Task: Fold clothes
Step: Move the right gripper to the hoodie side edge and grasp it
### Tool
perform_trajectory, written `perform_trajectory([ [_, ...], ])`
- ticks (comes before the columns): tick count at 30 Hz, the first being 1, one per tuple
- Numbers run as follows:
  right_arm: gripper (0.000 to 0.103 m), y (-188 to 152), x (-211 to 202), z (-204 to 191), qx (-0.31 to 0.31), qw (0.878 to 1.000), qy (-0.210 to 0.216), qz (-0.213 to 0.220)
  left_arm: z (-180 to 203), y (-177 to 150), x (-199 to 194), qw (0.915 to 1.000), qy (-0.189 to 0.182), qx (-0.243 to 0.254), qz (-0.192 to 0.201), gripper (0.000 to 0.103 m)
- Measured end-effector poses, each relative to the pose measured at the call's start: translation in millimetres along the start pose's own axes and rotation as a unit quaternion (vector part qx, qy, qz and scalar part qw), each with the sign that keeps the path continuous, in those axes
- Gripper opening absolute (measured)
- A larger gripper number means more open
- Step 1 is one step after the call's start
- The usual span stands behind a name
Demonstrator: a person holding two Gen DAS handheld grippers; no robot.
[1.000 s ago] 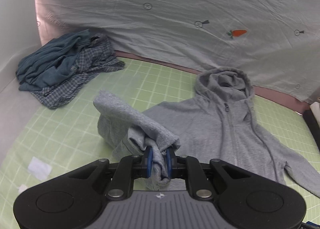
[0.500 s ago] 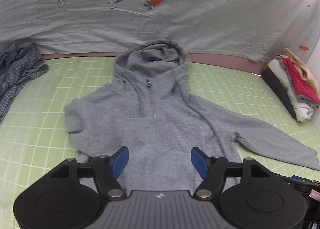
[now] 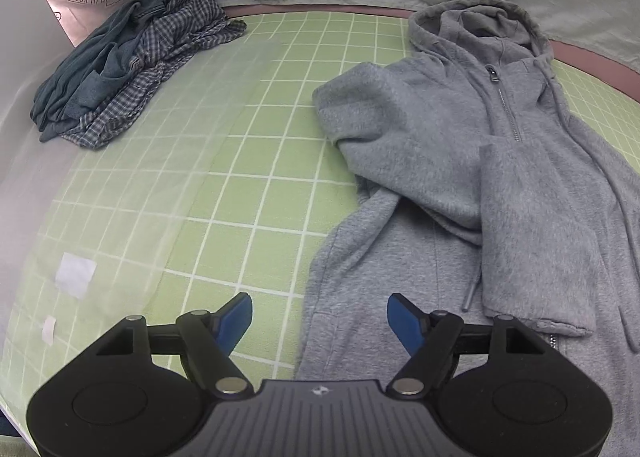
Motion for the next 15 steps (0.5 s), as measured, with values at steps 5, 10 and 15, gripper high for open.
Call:
perform_trajectory([
  [5,0.088,12.3,3.7,-25.0,0.009,1.000,0.029,0.005,-1.4,5.5,13.6,0.9998,-0.002,0.019,-0.004,0.078],
  [10,0.079,22.5,11.2,-45.5,0.026,0.998,0.051,0.001,-2.2,16.0,26.2,0.9994,-0.008,0.034,-0.005,0.079],
  [15,0.072,24.7,16.2,-64.0,0.023,0.997,0.069,-0.004,-2.1,25.7,40.6,0.9988,-0.013,0.047,-0.010,0.082],
])
Point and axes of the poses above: each gripper's, at about its wrist camera, not at the fingertips, and x roughly the way its jaws point, z to its right, y to its top, the point moved 3 cm from there along x, roughly the way its jaws point, and after that the axes turned 4 degrees about y, right-handed, at the moved point
